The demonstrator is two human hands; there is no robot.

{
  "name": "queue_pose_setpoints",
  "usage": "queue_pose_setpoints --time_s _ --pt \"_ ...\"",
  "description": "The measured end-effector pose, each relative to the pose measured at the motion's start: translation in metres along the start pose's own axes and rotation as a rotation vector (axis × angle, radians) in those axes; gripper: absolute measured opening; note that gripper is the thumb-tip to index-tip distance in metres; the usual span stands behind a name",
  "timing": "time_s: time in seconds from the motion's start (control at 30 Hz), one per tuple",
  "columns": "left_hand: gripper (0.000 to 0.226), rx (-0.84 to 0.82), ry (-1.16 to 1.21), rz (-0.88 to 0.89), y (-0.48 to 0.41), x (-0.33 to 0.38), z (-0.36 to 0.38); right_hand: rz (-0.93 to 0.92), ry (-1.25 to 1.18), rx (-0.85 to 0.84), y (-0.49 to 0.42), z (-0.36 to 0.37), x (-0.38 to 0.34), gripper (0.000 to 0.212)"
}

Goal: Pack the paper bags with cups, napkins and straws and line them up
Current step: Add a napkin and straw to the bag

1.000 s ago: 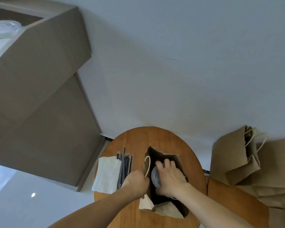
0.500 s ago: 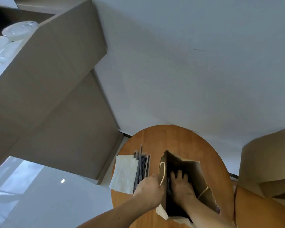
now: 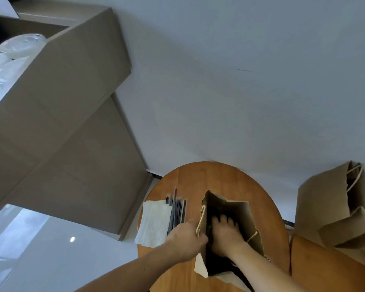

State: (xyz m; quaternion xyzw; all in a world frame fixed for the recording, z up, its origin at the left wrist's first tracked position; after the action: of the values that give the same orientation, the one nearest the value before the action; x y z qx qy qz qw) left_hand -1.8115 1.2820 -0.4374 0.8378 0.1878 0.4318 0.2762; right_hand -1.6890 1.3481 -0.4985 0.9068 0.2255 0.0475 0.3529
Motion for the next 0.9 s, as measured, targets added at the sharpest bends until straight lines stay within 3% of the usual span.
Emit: queue_pose_setpoints --time_s 0.1,0.2,0.27,0.37,0.43,0.57,0.6,0.7,0.9 --pt "0.053 -0.221 -0.054 0.08 0.004 0.007 -0.005 -0.123 -0.046 -0.039 0.039 -0.044 -0.001 0.025" --pt "0.072 -0.356 -0.194 0.136 0.007 0.008 -0.025 -0.143 -0.046 0.059 0.08 -0.1 0.007 0.025" --pt "0.067 -0.286 -0.247 0.14 0.005 0.005 -0.048 -0.142 -0.061 0.261 0.1 -0.143 0.006 0.039" --pt "0.044 -0.052 -0.203 0.131 -0.002 -0.004 -0.092 -0.179 -0.287 0.565 0.112 -0.19 -0.02 0.04" --pt "0.027 0.076 -0.151 0.106 -0.006 -0.02 -0.118 -0.253 -0.393 0.622 0.102 -0.193 -0.058 0.036" --pt "0.018 0.171 -0.097 -0.016 -0.011 -0.079 -0.149 -0.261 -0.44 0.369 0.034 -0.13 -0.142 0.013" --pt "0.015 0.177 -0.09 -0.061 -0.012 -0.096 -0.152 -0.221 -0.462 0.291 0.015 -0.107 -0.155 0.014" --pt "0.037 0.185 -0.065 -0.15 -0.018 -0.14 -0.15 -0.08 -0.549 0.126 -0.032 -0.037 -0.171 0.031" --pt "0.02 0.175 -0.015 -0.237 -0.039 -0.208 -0.125 0.154 -0.565 0.08 -0.082 0.048 -0.18 0.029"
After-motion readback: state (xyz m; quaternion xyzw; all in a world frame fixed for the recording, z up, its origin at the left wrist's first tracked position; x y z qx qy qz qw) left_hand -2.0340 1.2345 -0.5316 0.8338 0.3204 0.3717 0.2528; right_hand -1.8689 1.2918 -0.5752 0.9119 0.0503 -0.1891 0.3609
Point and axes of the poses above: each hand's wrist, its own y-axis away from the middle knuckle, its own z-axis out of the palm, x = y × z, the point moved 5 cm from there along -y, towards the middle knuckle, and after that the axes turned 4 degrees about y, right-handed, at the moved point
